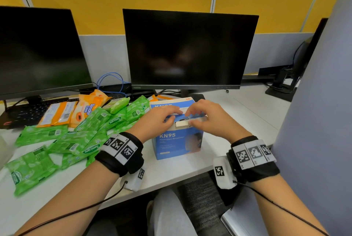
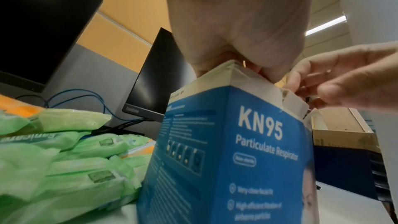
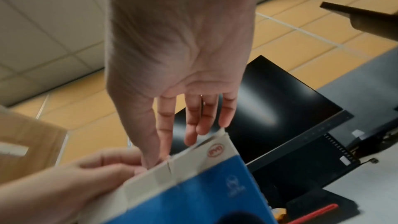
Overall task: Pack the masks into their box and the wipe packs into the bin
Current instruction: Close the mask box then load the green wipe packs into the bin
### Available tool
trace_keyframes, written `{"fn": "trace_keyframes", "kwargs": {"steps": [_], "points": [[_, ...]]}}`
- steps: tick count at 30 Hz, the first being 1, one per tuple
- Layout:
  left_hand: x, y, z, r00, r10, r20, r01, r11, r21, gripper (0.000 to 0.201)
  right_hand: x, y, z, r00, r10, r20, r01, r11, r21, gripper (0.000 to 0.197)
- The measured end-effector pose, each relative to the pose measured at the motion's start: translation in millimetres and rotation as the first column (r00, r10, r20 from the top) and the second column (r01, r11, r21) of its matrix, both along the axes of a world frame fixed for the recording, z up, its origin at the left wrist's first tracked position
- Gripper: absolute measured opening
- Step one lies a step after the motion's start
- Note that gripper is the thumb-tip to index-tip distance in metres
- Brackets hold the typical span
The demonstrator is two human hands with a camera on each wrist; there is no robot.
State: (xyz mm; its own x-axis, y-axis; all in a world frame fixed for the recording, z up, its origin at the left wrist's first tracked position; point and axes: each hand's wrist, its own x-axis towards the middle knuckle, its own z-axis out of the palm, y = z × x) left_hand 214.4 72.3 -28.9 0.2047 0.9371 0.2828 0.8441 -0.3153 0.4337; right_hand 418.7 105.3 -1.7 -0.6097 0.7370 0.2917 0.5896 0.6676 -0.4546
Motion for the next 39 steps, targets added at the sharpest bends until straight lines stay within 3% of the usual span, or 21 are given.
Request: {"fn": "trace_keyframes", "kwargs": {"steps": [4,8,11,14,16,19,23,26,32,39], "points": [[4.1,9.8,6.2,0.999,0.035,-0.031,-0.037,0.998,-0.047,0.041,-2.0,-7.2,-15.8,0.981,-0.028,0.193,0.014,0.997,0.071,0.033],[8.3,22.3,8.7,0.995,0.047,-0.089,-0.057,0.992,-0.110,0.039,-11.7,-9.1,-23.3,0.982,-0.077,0.175,0.031,0.967,0.253,0.026],[11.6,30.1,10.0,0.993,0.098,-0.064,-0.104,0.990,-0.100,0.037,-18.9,-7.2,-20.1,0.976,-0.067,0.207,0.020,0.975,0.220,0.017],[12.4,37.0,11.1,0.990,0.136,-0.048,-0.139,0.989,-0.057,0.036,-24.1,-7.4,-14.3,0.977,0.006,0.214,-0.026,0.996,0.090,0.017],[13.7,38.6,12.1,0.992,0.096,-0.075,-0.099,0.995,-0.033,0.034,-17.9,-4.9,-10.8,0.992,0.017,0.125,-0.021,0.999,0.032,0.020],[17.4,33.6,16.5,0.995,0.010,-0.099,-0.018,0.997,-0.073,0.032,6.9,7.6,-5.5,0.988,-0.094,-0.124,0.099,0.995,0.028,0.020],[18.1,27.9,16.6,0.996,-0.067,-0.067,0.058,0.991,-0.124,0.035,27.2,19.0,-8.7,0.987,-0.156,-0.036,0.152,0.984,-0.095,0.016],[16.9,24.0,13.4,0.997,-0.069,-0.026,0.064,0.987,-0.149,0.035,26.0,20.6,-16.4,0.978,-0.154,-0.137,0.139,0.984,-0.116,0.012],[14.8,21.3,12.0,0.998,-0.054,0.040,0.058,0.990,-0.125,0.036,21.8,24.5,-29.6,0.862,-0.200,-0.466,0.091,0.965,-0.246,0.007],[14.5,20.2,11.2,0.998,-0.049,0.026,0.051,0.992,-0.113,0.033,26.0,24.0,-30.0,0.877,-0.230,-0.422,0.124,0.956,-0.265,0.006]]}}
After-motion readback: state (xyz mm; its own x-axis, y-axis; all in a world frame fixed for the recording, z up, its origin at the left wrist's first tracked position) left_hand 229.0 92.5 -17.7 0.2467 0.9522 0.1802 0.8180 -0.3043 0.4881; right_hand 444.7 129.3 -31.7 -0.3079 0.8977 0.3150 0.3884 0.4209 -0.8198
